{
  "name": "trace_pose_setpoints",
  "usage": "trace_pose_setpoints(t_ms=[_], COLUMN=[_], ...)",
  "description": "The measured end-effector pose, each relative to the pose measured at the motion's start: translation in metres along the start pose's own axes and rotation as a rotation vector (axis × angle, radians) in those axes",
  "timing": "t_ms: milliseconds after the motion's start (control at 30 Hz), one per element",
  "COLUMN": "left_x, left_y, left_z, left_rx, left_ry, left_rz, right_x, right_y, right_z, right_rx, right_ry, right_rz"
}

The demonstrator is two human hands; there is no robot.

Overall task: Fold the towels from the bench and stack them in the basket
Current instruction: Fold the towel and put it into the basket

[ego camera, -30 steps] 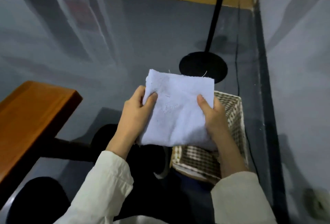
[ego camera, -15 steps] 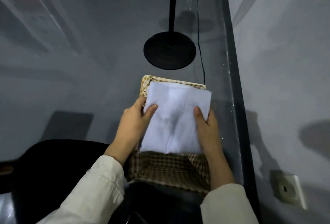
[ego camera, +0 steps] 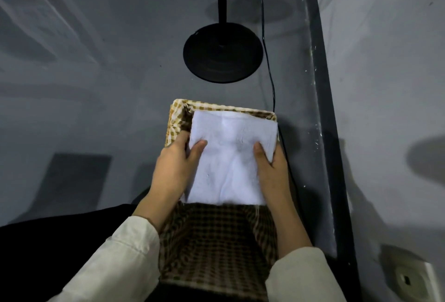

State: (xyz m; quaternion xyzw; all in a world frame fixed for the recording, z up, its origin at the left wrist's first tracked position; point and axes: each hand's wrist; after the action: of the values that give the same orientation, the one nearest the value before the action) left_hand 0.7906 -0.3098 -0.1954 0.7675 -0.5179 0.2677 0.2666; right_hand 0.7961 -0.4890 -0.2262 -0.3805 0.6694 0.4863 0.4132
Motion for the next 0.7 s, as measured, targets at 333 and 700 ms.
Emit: trace_pose_setpoints(t_ms=[333, 700], left_x=[-0.013, -0.001], left_y=[-0.016, -0.007], left_z=[0.019, -0.021], left_rx=[-0.009, 0.017], left_ry=[-0.276, -0.351], left_rz=[0.048, 0.120], right_x=[0.017, -0.032], right_y=[-0.018, -0.001], right_z=[0.011, 0.026], right_rx=[-0.059, -0.005], right_ry=[0.495, 0.607], right_rz=[-0.080, -0.326])
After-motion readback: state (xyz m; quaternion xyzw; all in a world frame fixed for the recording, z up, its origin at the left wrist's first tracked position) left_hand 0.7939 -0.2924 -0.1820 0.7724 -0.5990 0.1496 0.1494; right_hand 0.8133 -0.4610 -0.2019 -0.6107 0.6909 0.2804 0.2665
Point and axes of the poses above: each hand's wrist, its own y-axis away from the middle knuckle, its own z-axis out of the palm, x = y × z, and after that the axes turned 4 degrees about x, right-handed
